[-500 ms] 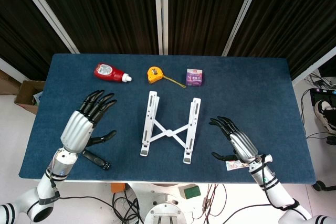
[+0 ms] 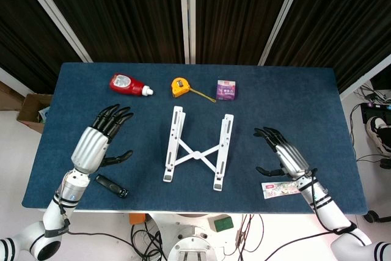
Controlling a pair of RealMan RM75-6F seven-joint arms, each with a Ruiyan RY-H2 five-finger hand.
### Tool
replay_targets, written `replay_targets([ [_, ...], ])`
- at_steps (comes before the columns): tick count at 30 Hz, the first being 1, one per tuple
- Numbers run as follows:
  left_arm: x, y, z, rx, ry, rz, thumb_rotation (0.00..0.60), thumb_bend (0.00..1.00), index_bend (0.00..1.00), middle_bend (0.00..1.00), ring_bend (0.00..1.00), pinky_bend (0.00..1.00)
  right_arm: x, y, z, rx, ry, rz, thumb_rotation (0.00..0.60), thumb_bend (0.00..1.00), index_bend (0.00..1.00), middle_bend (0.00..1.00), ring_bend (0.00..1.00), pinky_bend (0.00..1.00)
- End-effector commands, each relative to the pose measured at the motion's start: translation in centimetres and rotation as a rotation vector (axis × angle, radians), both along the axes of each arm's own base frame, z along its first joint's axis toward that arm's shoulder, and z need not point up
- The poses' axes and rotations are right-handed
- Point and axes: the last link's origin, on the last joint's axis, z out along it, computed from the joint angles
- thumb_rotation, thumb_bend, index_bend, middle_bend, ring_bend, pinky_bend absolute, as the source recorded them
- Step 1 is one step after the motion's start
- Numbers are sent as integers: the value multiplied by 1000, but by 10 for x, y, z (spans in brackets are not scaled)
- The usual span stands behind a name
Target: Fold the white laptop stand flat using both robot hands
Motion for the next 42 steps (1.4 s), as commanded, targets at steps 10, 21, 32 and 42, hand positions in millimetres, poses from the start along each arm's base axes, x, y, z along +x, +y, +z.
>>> replay_targets([
  [10,-60,-18,5,-16,65,277,600,168,125,79,18,105,5,-78,-11,169,149,-128,600,3,69,161,2,44],
  [21,-77,-23,5,-41,51,355,600,168,125,78,18,105,39,-109,-54,269,163,-123,600,0,68,121,0,0],
  [32,-81,-23,5,-93,33,366,600,167,124,79,18,105,82,-100,-66,321,-202,-86,600,0,99,169,0,0],
  [42,-85,-29,7,-131,35,356,600,167,122,78,18,105,90,-62,-55,489,-568,-65,600,0,127,208,0,0],
])
